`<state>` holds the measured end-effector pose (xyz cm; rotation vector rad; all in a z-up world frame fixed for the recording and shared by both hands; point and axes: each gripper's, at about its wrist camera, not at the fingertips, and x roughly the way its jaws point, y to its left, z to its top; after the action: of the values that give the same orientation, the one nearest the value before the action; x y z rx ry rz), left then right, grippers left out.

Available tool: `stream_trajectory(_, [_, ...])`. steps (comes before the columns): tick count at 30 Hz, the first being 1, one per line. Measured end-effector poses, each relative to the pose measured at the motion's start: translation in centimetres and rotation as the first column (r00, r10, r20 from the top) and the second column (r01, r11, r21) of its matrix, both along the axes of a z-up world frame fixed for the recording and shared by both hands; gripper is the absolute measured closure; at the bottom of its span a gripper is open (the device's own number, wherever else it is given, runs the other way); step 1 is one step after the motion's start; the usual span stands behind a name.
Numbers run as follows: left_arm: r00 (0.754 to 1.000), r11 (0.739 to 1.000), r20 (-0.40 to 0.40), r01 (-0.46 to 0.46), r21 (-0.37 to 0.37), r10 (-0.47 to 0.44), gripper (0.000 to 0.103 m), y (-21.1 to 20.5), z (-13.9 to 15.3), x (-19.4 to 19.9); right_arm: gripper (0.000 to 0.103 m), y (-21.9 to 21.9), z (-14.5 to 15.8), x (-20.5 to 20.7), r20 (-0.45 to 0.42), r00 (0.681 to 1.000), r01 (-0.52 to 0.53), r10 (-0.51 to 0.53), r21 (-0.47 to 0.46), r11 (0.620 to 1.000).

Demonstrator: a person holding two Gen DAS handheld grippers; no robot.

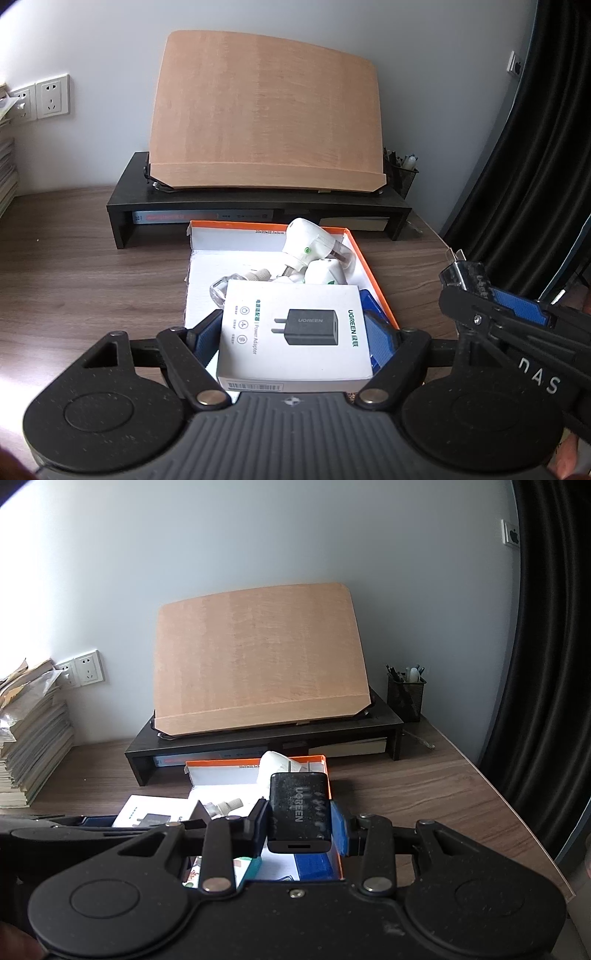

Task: Organize rigid objects
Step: 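Hold the charger box and black plug just above the white box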

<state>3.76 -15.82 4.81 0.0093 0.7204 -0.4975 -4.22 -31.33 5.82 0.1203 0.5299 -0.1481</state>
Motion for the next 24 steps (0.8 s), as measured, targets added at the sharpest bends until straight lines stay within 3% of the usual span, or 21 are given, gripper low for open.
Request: stream_trajectory(24, [0.999, 1.0, -0.032, 0.006, -0.004, -0.006, 0.023, 1.2, -1.0, 0.8, 0.059, 0.9, -0.3, 1.2, -0.014, 1.0, -0.008, 0.008, 0.002, 1.0])
